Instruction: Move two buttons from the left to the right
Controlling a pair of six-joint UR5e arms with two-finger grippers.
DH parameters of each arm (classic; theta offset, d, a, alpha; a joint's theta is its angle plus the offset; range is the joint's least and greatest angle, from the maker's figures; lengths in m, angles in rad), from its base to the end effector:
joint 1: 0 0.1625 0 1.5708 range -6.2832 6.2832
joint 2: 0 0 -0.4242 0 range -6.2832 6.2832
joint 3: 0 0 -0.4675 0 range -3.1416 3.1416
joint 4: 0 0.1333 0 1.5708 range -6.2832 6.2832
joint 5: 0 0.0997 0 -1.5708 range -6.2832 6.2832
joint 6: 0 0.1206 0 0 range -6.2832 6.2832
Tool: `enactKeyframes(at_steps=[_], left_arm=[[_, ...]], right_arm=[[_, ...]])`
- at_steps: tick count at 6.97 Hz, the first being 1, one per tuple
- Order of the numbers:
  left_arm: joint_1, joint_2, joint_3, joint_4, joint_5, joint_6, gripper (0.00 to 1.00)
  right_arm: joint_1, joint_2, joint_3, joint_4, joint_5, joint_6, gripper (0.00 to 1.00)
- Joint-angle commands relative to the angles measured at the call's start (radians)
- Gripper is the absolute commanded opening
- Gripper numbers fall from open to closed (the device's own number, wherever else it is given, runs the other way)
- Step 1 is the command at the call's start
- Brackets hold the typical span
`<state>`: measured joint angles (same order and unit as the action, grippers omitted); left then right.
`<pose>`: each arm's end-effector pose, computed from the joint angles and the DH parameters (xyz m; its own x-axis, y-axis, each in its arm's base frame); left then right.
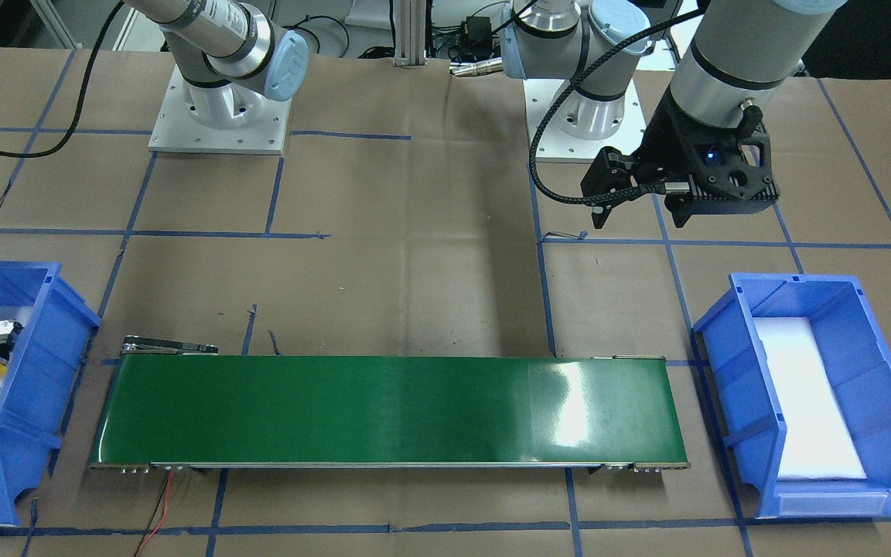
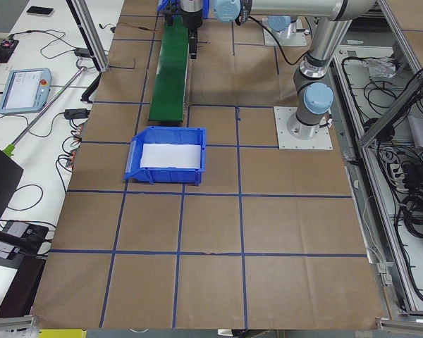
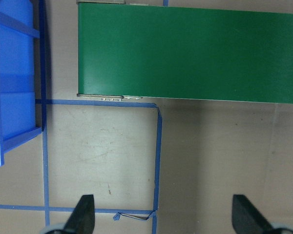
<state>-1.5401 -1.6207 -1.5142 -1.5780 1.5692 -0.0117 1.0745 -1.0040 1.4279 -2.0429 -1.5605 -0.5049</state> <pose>-0.1154 -0.5921 0.4686 -0.9991 -0.0424 0.0016 -0.0424 0.9991 0.0005 -0.2432 -0.7317 0.2124 -0.9999 -0.0085 0.0143 -0.0092 0.9988 -0.0471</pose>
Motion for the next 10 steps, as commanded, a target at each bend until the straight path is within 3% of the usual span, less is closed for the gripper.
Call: enactKeyframes(at_steps=[1, 3, 4, 5, 7, 10], left_arm=[[0.000, -0.001, 0.000, 0.001, 0.000, -0.001, 1.00], [0.000, 0.001, -0.001, 0.001, 0.002, -0.001, 1.00], [-0.002, 0.011, -0.024, 0.001, -0.001, -0.001, 1.00], [-0.002, 0.007, -0.012, 0.001, 0.000, -0.001, 1.00], [-0.002, 0.007, -0.015, 0.001, -0.001, -0.001, 1.00], [-0.002, 0.009, -0.015, 0.001, 0.000, -0.001, 1.00]], right_arm=[[0.005, -0.100, -0.033, 0.042, -0.006, 0.011, 1.00], [0.077, -0.163, -0.047, 0.112, -0.029, 0.043, 1.00], [0.141, -0.227, -0.046, 0.178, -0.089, 0.116, 1.00], [0.204, -0.308, -0.038, 0.322, -0.086, 0.255, 1.00], [0.368, -0.407, -0.020, 0.456, -0.082, 0.444, 1.00], [0.554, -0.475, 0.034, 0.489, -0.084, 0.632, 1.00]])
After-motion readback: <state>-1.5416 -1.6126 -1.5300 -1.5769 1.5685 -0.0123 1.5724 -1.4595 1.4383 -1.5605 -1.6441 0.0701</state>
